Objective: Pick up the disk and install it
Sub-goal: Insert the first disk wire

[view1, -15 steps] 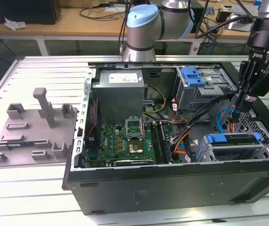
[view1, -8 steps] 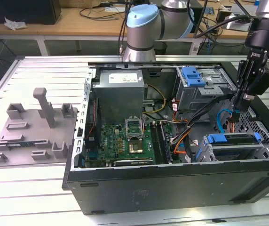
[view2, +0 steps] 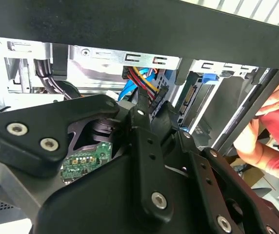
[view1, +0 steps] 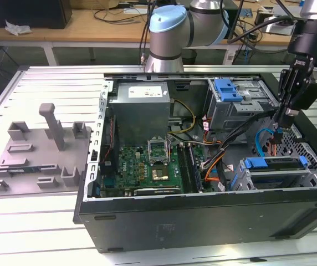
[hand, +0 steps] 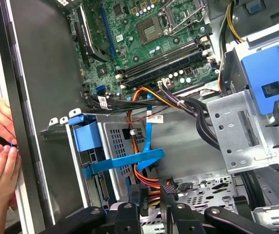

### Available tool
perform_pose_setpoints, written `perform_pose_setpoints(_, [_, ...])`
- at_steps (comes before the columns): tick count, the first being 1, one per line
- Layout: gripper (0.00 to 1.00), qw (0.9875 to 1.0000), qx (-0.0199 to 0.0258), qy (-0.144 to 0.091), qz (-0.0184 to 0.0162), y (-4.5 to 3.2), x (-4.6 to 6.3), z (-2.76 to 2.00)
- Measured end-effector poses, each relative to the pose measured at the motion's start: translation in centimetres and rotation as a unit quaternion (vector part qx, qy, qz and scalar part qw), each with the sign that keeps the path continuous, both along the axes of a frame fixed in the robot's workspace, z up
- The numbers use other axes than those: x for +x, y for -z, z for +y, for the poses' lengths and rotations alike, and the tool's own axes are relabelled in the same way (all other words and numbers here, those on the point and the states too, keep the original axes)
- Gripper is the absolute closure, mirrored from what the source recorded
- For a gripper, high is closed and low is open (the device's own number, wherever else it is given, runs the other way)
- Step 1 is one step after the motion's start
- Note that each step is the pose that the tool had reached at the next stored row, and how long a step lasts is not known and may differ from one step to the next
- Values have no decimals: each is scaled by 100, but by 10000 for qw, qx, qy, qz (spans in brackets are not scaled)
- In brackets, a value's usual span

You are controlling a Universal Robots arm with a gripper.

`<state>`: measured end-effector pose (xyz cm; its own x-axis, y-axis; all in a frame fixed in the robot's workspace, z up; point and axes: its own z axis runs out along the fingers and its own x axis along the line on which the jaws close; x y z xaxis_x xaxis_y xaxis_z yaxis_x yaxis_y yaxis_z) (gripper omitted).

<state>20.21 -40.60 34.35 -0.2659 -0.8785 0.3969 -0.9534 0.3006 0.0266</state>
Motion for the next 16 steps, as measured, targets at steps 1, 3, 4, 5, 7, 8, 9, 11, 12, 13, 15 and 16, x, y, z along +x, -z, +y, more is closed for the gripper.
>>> perform_pose_setpoints(1, [69,10000,0,0,0,2,0,0])
perform_pose_setpoints(3, [69,10000,0,-1,0,11,1,-5])
perform_pose_setpoints(4, [69,10000,2,0,0,23,0,-16])
perform_pose_setpoints(5, [69,10000,1,0,0,30,0,-26])
perform_pose_setpoints(7, [69,10000,2,0,0,42,0,-38])
perform_pose_setpoints(8, [69,10000,1,0,0,47,0,-40])
perform_pose_setpoints(9, [69,10000,0,-1,0,52,0,-40])
perform_pose_setpoints(11, [69,10000,-4,0,-2,63,0,-40])
perform_pose_setpoints(12, [69,10000,-15,-1,-18,67,0,-41])
perform_pose_setpoints(13, [69,10000,-21,-3,-37,70,-1,-41])
perform_pose_setpoints(15, [69,10000,-25,-4,-80,71,0,-40])
perform_pose_setpoints(16, [69,9999,-26,-5,-103,71,0,-38])
